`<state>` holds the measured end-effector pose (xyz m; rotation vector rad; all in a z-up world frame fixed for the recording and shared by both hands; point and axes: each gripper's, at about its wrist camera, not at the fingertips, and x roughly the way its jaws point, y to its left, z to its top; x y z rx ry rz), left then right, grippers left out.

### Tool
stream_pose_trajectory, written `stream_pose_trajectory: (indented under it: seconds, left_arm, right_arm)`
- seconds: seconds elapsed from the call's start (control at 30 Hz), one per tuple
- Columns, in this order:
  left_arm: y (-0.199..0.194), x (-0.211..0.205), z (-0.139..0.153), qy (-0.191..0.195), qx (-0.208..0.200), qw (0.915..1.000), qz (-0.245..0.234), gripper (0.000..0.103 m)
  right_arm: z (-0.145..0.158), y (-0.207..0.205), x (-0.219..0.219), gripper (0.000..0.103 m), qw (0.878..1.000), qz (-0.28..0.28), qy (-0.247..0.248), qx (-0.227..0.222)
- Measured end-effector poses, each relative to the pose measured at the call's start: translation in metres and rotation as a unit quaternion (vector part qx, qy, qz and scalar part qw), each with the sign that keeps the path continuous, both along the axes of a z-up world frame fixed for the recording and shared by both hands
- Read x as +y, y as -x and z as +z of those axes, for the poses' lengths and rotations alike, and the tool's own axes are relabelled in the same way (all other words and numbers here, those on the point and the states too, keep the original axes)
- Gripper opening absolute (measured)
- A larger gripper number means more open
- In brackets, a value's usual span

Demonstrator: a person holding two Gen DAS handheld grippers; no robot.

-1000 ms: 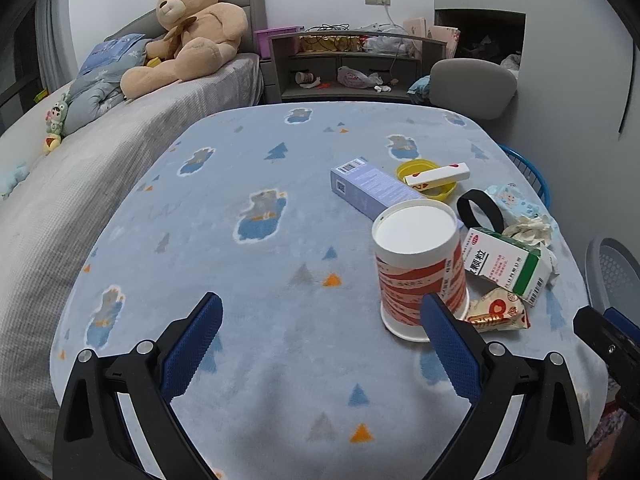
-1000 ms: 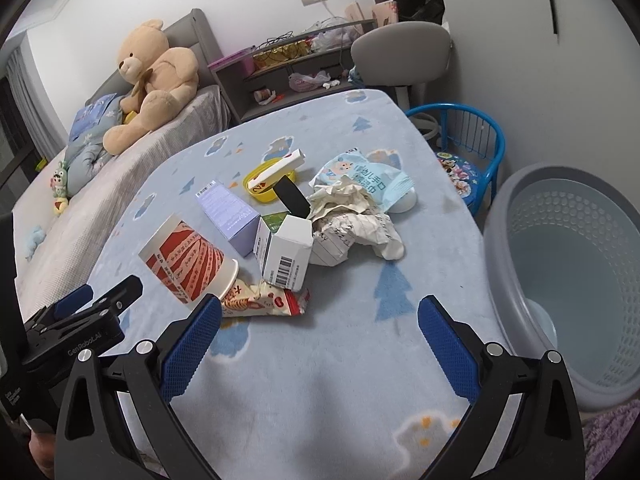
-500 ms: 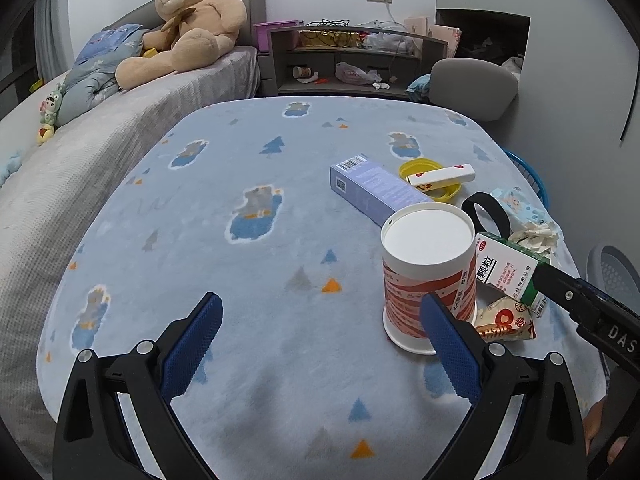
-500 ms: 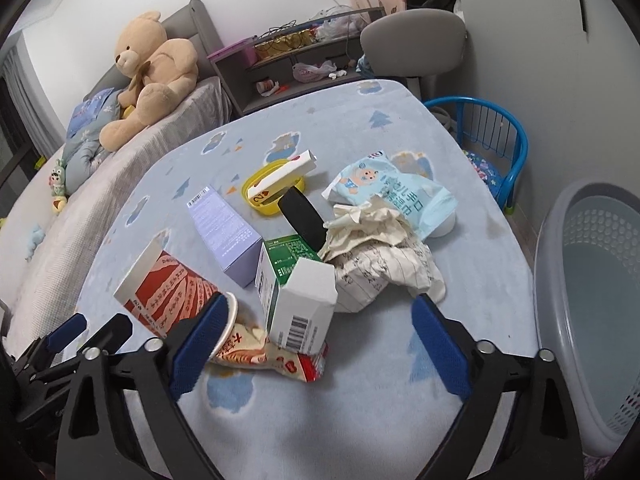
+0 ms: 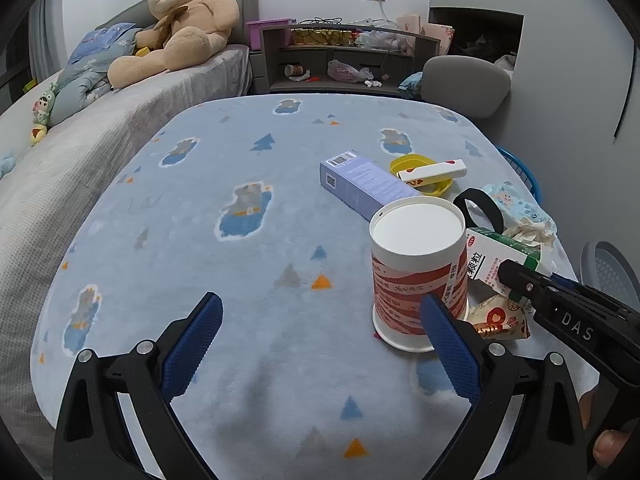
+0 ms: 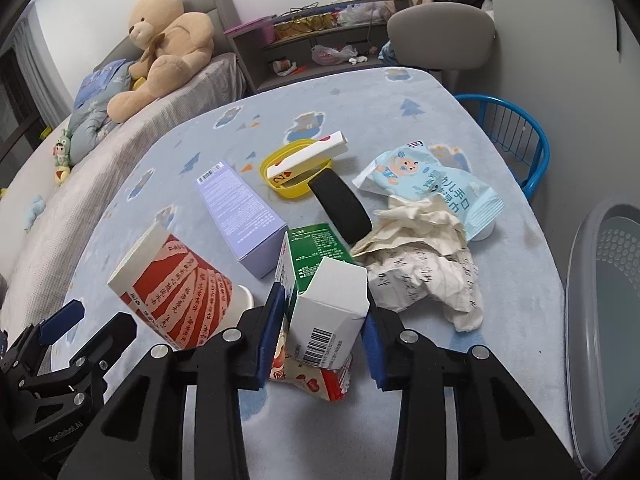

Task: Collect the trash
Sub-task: 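Move the right gripper to the white-and-green medicine box and close on it, then grasp the red-and-white paper cup with the left gripper while the right gripper holds the box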

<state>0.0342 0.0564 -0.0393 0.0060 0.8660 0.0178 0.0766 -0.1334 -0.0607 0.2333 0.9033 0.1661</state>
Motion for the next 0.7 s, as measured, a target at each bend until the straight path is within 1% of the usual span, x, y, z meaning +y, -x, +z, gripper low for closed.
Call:
stream_pose_trajectory:
  seconds: [0.07, 0.37, 0.6, 0.7]
  left_arm:
    - [0.001, -0.001, 0.001, 0.000, -0.001, 1.0000, -0.002, 0.095]
    - [0.007, -0.007, 0.008, 0.007, -0.010, 0.9998, -0.013, 0.095]
    - [0.006, -0.010, 0.008, 0.026, -0.011, 0.9994, -0.020, 0.095]
    - [0.006, -0.015, 0.008, 0.028, -0.017, 0.9991, -0.024, 0.095]
  right_arm:
    - [0.003, 0.003, 0.000, 0.033, 1.000, 0.004, -0.005, -0.006]
    - [0.021, 0.022, -0.007, 0.032, 0.999, 0.003, -0.027, -0.035]
    - [0.031, 0.046, -0.024, 0.032, 0.998, -0.016, -0.035, -0.049]
    - [0.033, 0.055, -0.030, 0.032, 0.998, -0.024, -0.037, -0.050]
